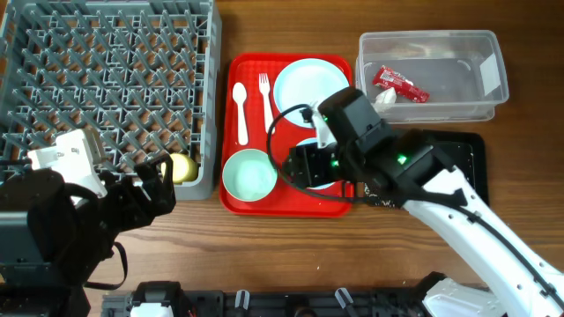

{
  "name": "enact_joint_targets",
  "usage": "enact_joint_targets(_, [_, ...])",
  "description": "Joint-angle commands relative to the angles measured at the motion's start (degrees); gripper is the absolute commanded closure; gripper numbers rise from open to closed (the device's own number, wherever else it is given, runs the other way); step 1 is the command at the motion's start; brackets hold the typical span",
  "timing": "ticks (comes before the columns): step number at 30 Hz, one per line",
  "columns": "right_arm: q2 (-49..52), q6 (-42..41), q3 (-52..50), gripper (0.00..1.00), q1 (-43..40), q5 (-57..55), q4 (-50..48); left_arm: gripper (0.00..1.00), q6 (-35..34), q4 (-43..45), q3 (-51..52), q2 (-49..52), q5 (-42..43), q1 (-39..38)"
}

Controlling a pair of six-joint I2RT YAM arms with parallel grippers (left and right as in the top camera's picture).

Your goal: Sort waste into correct bins and load items into the dishwasher rack

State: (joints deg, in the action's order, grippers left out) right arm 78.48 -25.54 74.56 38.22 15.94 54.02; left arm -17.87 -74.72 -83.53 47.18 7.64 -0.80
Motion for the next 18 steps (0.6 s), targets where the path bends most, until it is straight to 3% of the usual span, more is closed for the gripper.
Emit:
enact_joint_targets(1, [-1.14, -0.96, 0.35, 0.0, 0.46, 11.32, -2.36, 0.0, 0.94, 0.04, -0.59, -0.2, 0.87, -0.11])
enact_joint_targets(4, [-1.03, -7.15, 0.35, 0.0, 0.44, 15.78, -2.86, 0.0, 0.94, 0.04, -0.59, -0.2, 0.87, -0.11])
enact_joint_targets(7, [-2.16, -4.22, 0.37, 0.0, -1.18, 12.63, -3.89, 0.0, 0.94, 0.04, -0.59, -0.2, 0.87, -0.11])
enact_joint_targets(11, [-7.04, 6.71, 0.42, 0.0, -2.86, 10.73, -7.43, 0.0, 0.94, 0.04, -0.59, -0.2, 0.87, -0.11])
enact_joint_targets(18, [-23.71, 28.41, 0.2, 0.0, -2.86, -3.72, -9.62, 0.0, 0.94, 0.04, -0.59, -0.2, 0.87, -0.11])
